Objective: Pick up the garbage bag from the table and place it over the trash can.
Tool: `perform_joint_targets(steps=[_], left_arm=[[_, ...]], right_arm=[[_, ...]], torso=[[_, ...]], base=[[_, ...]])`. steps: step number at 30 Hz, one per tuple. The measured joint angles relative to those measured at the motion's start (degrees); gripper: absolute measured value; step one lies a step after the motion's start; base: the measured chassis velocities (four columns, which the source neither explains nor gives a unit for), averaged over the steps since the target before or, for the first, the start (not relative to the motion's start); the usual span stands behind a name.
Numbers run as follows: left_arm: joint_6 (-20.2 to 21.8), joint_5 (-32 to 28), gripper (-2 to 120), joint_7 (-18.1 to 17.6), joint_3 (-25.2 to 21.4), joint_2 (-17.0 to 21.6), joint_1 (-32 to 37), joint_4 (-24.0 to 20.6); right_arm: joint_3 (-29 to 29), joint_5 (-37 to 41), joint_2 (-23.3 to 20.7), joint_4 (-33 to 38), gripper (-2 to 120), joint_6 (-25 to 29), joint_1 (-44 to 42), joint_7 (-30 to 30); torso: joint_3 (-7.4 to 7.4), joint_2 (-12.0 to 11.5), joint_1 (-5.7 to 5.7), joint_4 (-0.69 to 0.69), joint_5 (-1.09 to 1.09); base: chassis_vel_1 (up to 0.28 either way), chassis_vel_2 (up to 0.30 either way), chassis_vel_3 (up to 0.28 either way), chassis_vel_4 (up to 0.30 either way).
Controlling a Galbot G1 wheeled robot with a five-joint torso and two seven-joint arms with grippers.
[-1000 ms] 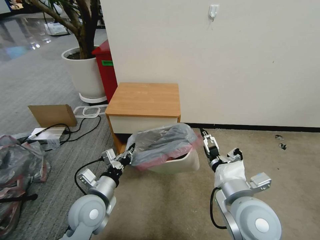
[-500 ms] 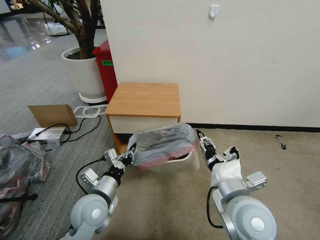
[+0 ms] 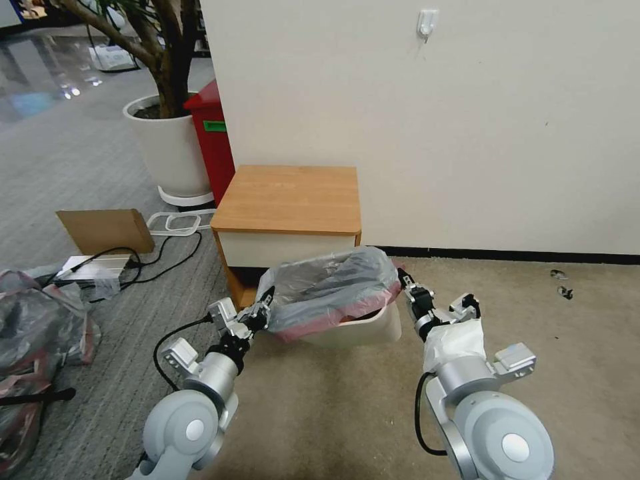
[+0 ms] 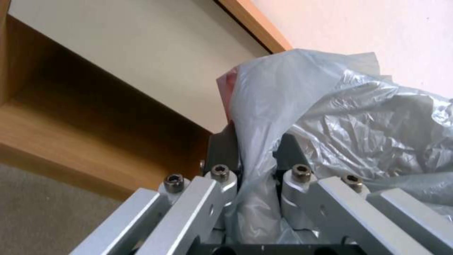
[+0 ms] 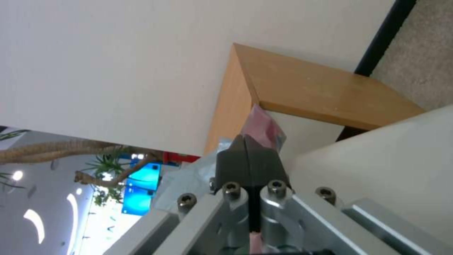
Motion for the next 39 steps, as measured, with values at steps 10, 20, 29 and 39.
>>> perform_joint_targets(steps=[10, 20, 29, 39], left_arm=[[0.0, -1.6, 8, -0.8, -0.2, 0.1, -0.6, 0.0], [0.2, -3.4, 8, -1.3, -0.8, 0.5, -1.1, 0.0], [0.6, -4.2, 8, -1.3, -0.6, 1.3, -0.2, -1.1], [2.1, -5.7, 8, -5.5, -1.9, 2.7, 1.6, -5.0]], right_arm=[[1.0, -0.6, -2.1, 0.9, 0, -1.0, -1.7, 0.3], [1.5, -2.6, -6.3, 2.1, 0, -5.0, -3.9, 1.1], [1.0, -13.8, -6.3, -5.4, 0, -4.5, -1.5, -5.1], [-0.2, -18.9, -6.6, -6.7, 0, -4.6, -1.1, -9.4]], torso=[[0.0, 0.0, 0.0, 0.0, 0.0], [0.0, 0.0, 0.0, 0.0, 0.0], [0.0, 0.0, 0.0, 0.0, 0.0], [0.0, 0.0, 0.0, 0.0, 0.0]], base=[[0.0, 0.0, 0.0, 0.0], [0.0, 0.0, 0.0, 0.0], [0.0, 0.0, 0.0, 0.0], [0.0, 0.0, 0.0, 0.0]])
